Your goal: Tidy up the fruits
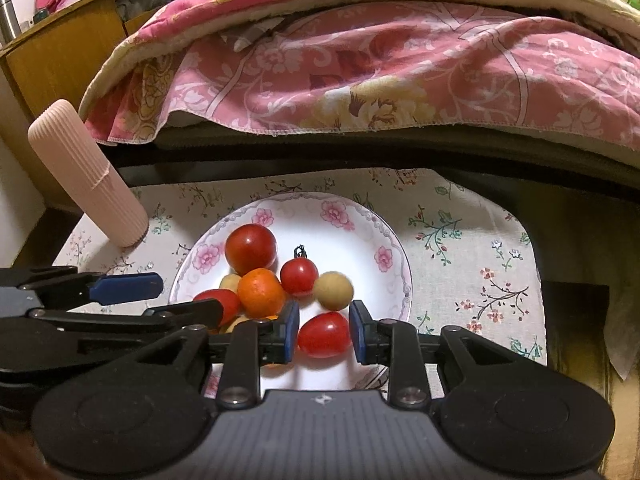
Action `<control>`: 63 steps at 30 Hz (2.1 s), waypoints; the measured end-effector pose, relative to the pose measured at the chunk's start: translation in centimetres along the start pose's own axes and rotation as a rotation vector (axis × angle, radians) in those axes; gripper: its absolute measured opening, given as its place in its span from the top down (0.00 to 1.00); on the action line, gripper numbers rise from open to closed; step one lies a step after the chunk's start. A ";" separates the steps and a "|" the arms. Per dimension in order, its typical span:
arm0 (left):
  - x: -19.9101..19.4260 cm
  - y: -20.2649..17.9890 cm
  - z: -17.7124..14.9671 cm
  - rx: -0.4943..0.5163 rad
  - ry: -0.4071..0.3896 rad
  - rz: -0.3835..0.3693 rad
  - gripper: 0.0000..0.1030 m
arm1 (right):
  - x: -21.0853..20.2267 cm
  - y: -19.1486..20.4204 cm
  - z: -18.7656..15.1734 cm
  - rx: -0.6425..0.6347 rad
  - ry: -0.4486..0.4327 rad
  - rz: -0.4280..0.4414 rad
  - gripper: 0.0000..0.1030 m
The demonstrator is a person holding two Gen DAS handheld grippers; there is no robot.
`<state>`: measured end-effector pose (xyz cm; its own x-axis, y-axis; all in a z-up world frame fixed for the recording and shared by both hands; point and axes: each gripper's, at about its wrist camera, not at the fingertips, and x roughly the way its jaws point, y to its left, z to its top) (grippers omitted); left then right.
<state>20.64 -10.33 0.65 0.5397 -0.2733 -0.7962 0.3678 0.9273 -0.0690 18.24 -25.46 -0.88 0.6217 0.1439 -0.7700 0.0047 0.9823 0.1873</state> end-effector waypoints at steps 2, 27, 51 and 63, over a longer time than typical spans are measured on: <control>-0.3 0.0 0.1 0.000 -0.009 0.001 0.32 | -0.1 -0.1 0.1 0.006 -0.006 0.001 0.70; -5.5 -0.5 -3.6 -0.037 -0.094 0.112 0.01 | -5.7 0.3 -2.4 0.019 -0.065 0.000 0.65; -9.5 -2.5 -10.3 -0.038 -0.086 0.149 0.00 | -10.6 1.2 -10.5 0.068 -0.019 0.015 0.59; -11.1 -3.2 -13.2 -0.073 -0.050 0.132 0.00 | -13.4 1.7 -13.8 0.098 -0.026 0.026 0.59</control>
<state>3.51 -6.86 1.80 0.6176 -0.1583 -0.7704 0.2359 0.9717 -0.0106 -0.90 -24.06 1.37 0.6425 0.1652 -0.7483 0.0636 0.9616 0.2669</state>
